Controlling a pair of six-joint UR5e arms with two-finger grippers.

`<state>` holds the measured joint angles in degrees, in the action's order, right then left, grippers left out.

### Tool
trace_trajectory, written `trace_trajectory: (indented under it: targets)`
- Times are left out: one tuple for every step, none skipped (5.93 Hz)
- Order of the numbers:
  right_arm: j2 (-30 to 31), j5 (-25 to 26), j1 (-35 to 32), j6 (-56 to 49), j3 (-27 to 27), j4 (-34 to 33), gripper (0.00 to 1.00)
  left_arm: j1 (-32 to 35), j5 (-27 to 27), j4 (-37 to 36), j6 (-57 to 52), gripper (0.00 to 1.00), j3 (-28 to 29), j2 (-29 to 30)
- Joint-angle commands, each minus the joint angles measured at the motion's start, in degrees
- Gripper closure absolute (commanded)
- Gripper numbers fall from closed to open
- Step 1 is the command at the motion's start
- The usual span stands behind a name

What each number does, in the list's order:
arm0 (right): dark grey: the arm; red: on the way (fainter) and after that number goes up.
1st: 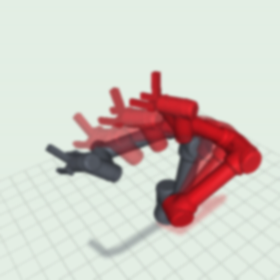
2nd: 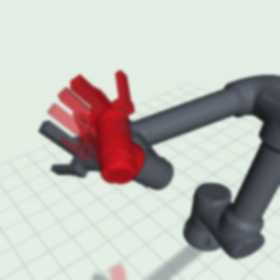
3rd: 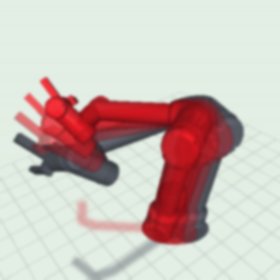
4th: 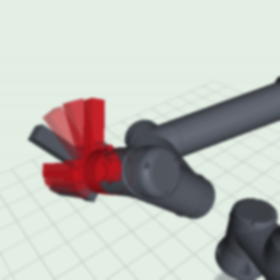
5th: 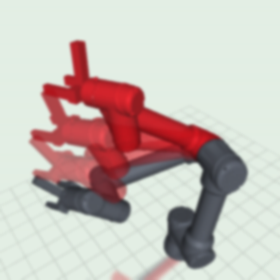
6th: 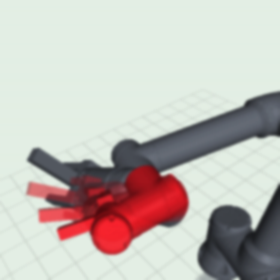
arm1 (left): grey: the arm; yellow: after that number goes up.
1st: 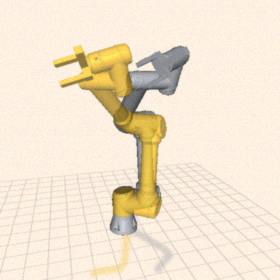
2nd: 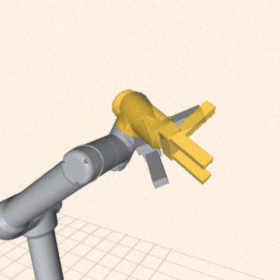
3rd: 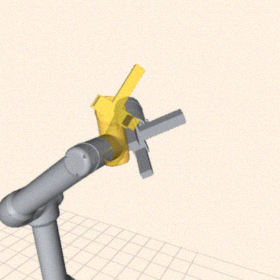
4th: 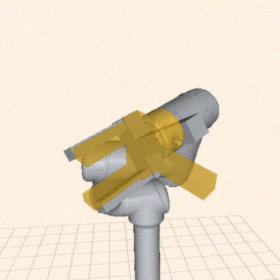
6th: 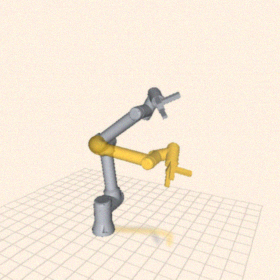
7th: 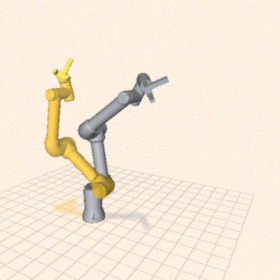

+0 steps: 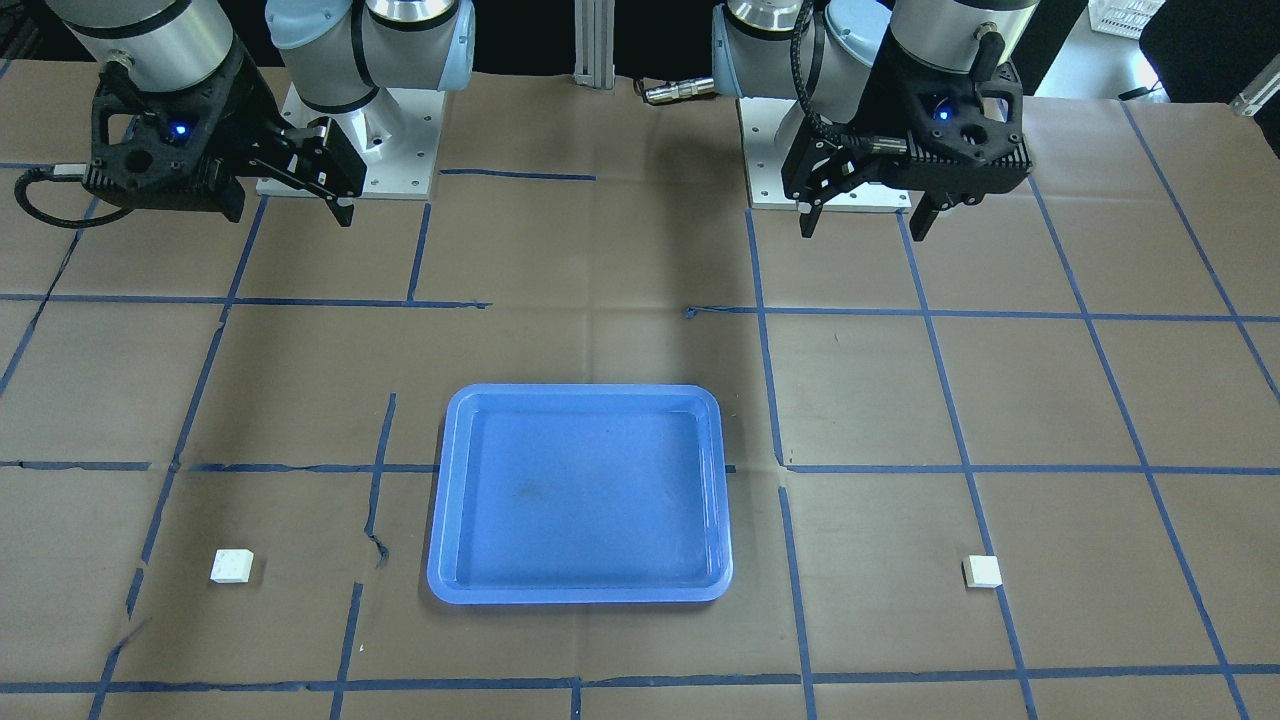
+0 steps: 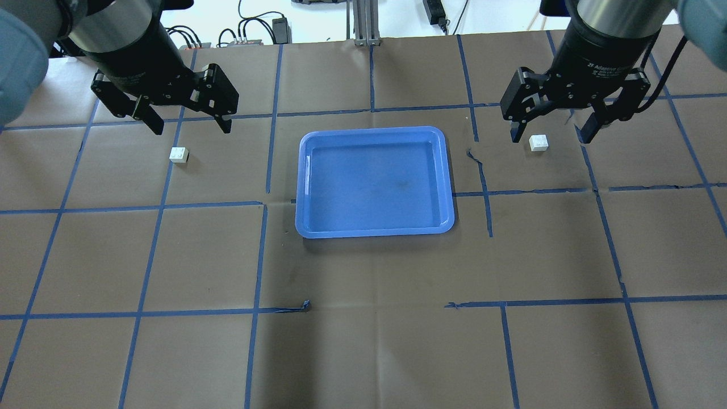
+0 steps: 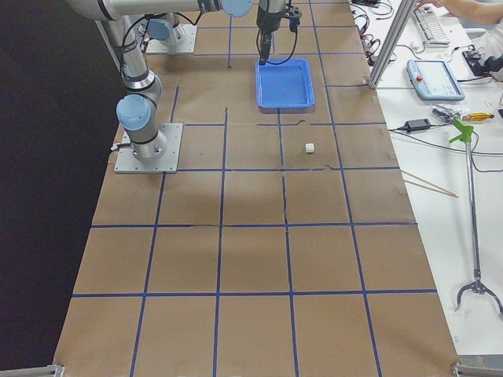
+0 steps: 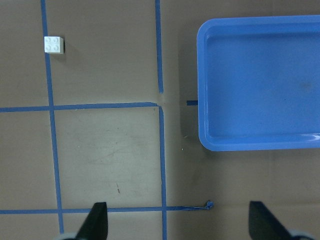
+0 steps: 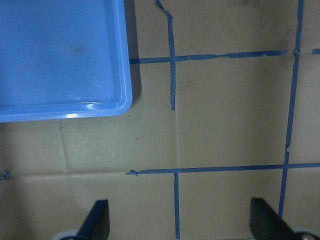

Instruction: Assemble white blocks and place on blue tray

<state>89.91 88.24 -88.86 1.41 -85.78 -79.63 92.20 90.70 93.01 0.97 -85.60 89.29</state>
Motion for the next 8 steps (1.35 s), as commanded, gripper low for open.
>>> trace_trajectory:
  targets:
    - [-0.09,-0.09,0.00,0.00,0.00,0.00,0.00,0.00,0.00,-0.02,0.00,0.00,-0.09,0.10]
    - [-0.09,-0.09,0.00,0.00,0.00,0.00,0.00,0.00,-0.17,-0.02,0.00,0.00,-0.09,0.10]
    - [-0.26,0.00,-0.09,-0.09,0.17,-0.17,0.00,-0.09,-0.26,-0.02,0.00,0.00,-0.09,0.19]
    - [-0.35,0.26,0.00,0.00,0.18,-0.17,0.00,-0.09,-0.35,-0.02,-0.09,0.00,-0.09,0.27]
    - [-0.35,0.09,0.00,0.00,0.18,-0.17,0.00,-0.69,-0.09,0.24,-0.87,0.00,-0.09,-0.16]
    - [-0.35,0.00,0.00,0.00,0.18,-0.17,0.00,-1.31,0.09,0.76,-1.05,0.00,-0.35,0.18]
    - [-0.18,0.00,0.00,0.00,0.70,-0.17,0.00,-4.54,0.00,0.42,-1.92,0.00,-2.35,1.23]
    - [-0.26,0.26,0.17,-2.35,0.88,-0.78,0.00,-10.05,-0.35,-1.32,-3.50,0.00,-6.03,2.81]
